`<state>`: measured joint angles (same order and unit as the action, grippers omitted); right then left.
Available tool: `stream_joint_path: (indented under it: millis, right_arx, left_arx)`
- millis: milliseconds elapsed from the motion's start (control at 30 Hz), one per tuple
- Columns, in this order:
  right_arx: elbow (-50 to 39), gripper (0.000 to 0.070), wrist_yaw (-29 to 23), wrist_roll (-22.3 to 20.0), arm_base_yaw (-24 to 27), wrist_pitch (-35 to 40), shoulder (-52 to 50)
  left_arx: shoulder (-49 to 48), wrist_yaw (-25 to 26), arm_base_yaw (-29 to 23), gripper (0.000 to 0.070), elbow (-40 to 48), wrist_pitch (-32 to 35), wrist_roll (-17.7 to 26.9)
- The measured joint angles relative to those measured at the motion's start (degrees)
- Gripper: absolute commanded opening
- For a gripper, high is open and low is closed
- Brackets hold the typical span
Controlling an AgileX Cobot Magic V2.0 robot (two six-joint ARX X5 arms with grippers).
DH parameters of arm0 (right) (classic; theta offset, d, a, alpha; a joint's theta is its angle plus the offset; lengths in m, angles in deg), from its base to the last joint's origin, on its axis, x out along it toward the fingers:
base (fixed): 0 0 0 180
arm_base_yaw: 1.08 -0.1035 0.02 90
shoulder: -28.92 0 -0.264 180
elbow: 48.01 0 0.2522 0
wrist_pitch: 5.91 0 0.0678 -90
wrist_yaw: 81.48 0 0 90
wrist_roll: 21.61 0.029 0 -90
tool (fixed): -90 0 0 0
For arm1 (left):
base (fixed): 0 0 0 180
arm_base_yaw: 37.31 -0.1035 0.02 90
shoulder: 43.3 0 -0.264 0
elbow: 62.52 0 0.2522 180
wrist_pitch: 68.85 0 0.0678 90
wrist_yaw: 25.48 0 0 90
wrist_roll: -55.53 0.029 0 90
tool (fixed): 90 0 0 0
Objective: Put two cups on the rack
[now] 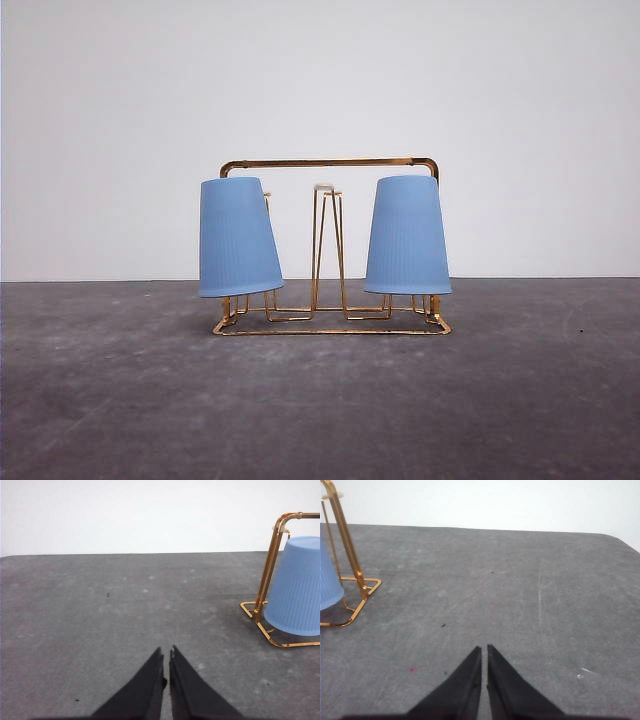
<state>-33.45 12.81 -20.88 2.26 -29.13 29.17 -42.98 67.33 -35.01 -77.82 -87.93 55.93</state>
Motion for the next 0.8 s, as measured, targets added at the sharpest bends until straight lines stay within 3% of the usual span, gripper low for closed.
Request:
stream_joint_path:
  millis: [800]
  right_arx:
    - [0.0, 0.0019, 0.0, 0.0, 0.0, 0.0, 0.0]
  left_arx:
    - [0.0, 0.0, 0.0, 0.0000, 0.0, 0.0, 0.0]
